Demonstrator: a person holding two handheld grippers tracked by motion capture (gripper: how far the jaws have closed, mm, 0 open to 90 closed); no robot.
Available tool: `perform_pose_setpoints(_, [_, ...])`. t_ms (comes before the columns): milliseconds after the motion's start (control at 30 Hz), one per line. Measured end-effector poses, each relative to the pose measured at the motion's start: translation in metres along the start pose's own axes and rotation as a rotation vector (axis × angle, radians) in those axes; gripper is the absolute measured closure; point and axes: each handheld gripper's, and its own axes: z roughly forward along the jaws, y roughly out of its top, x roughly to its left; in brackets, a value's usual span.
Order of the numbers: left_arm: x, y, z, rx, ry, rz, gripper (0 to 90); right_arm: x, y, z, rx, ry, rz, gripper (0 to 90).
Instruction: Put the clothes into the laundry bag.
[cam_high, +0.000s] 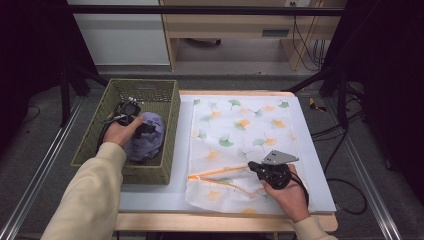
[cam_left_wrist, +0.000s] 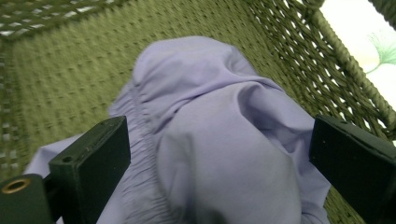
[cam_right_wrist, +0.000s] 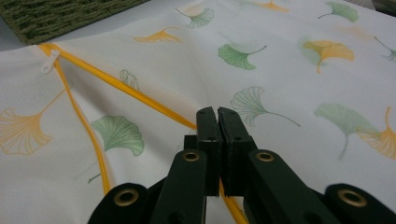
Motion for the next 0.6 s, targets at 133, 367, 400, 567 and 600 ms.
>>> perform_pose_setpoints(133, [0.000,-0.003,0.006,0.017,-0.012,-0.005,4.7,0.000,0.000,0.001,0.002,0.001,-0.003,88.4])
perform_pose_setpoints(367, [0.000,-0.011,0.014,0.048,-0.005,0.003,4.7,0.000,0.001,0.001,0.000,0.001,-0.006,88.4])
perform_pose_setpoints(400, [0.000,-0.012,0.015,0.050,-0.006,0.000,4.7,0.000,0.001,0.001,0.001,0.001,-0.006,88.3])
perform_pose_setpoints(567, [0.005,-0.013,0.016,0.035,0.001,-0.009,4.4,0.001,0.001,0.001,0.001,0.000,-0.008,88.3])
perform_pose_setpoints(600, [0.005,-0.013,0.016,0.033,0.000,-0.012,4.2,0.001,0.001,0.001,0.000,0.000,-0.007,88.3])
